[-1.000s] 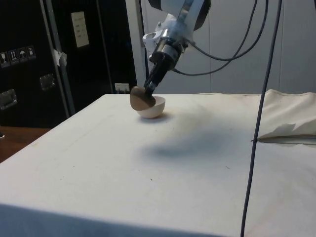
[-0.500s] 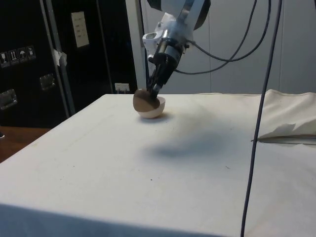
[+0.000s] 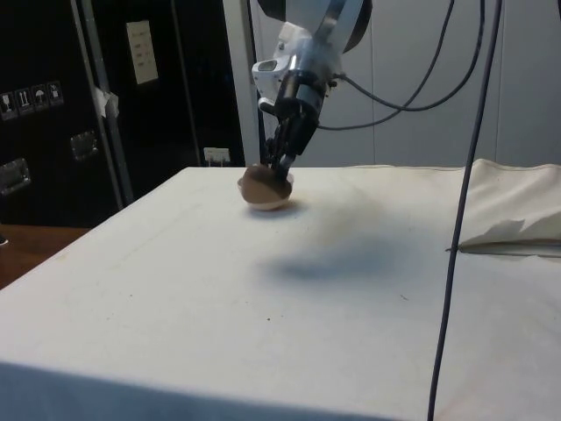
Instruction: Pour the coffee beans from the cup into the bowl.
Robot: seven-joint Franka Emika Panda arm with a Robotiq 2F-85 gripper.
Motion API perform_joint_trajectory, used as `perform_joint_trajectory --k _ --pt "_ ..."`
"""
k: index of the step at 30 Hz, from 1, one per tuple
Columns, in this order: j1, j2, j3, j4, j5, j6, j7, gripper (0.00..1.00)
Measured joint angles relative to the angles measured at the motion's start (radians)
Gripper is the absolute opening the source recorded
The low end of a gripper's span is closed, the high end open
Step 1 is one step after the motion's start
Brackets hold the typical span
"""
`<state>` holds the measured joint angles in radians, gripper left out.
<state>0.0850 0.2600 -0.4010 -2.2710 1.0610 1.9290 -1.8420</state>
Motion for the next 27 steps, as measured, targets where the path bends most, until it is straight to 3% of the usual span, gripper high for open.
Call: perform_joint_trajectory --k 17,27 --pt "0.0 0.0 0.036 -0.001 -0.066 0.071 0.002 0.0" --pt "0.0 -0.009 0.081 -0.005 -0.089 0.129 0.027 0.0"
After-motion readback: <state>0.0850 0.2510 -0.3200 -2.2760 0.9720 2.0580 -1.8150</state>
